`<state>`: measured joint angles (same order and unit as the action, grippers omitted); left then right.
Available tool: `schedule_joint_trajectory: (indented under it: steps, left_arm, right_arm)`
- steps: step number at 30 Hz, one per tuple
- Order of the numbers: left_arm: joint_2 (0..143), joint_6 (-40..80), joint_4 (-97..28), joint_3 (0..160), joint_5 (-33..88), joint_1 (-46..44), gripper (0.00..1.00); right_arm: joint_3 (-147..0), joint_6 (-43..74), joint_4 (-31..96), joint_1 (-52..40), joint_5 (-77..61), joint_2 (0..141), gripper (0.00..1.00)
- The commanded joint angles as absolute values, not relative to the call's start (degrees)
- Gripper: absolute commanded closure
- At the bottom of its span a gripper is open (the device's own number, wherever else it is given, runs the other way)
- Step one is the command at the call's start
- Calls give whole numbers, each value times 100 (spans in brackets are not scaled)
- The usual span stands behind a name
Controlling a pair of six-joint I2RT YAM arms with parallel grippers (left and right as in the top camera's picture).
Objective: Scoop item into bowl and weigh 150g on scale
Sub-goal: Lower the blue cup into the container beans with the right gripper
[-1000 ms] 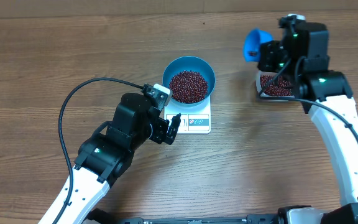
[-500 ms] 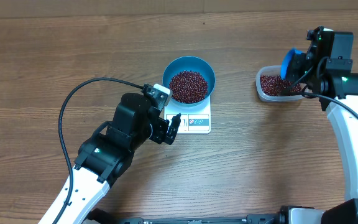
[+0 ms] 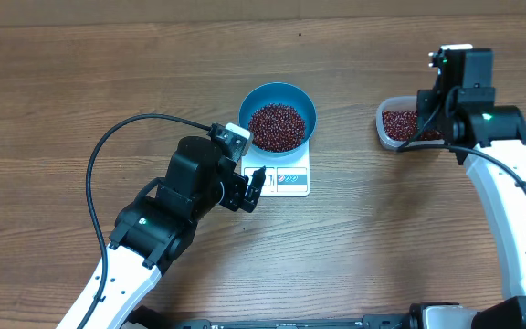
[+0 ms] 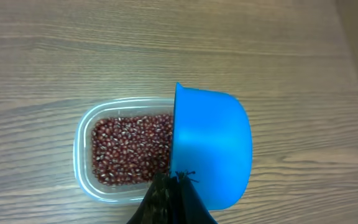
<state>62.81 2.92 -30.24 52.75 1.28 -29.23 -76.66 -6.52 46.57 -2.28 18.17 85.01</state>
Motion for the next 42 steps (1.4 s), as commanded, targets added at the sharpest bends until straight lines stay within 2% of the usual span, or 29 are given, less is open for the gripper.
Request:
schedule_joint_trajectory:
  steps: [1,6,10,15,22,26,42]
  left_arm:
    - [6335,344,-3017,5221,130,-2928,1]
    - [6335,344,-3017,5221,130,-2928,1]
    - [6335,344,-3017,5221,130,-2928,1]
    - [6335,344,-3017,5221,130,-2928,0]
    - [6335,344,-3017,5221,130,-2928,1]
    - [6335,344,-3017,5221,130,-2928,0]
    - [6335,344,-3017,5221,130,-2928,1]
  right_arm:
    - [-7699,-805,4646,-506,2637,8337,96]
    - [-7699,-801,4644,-803,3339,8337,96]
    - [-7699,-731,4644,-814,3339,8337,96]
    - [-7699,-106,4619,-808,3240,8337,96]
    - [-7697,1699,4626,-642,2222,8355,96]
    - [-7693,2904,4665,-495,2139,8473,96]
    - [-7684,5618,4681,-344,1918,9118,96]
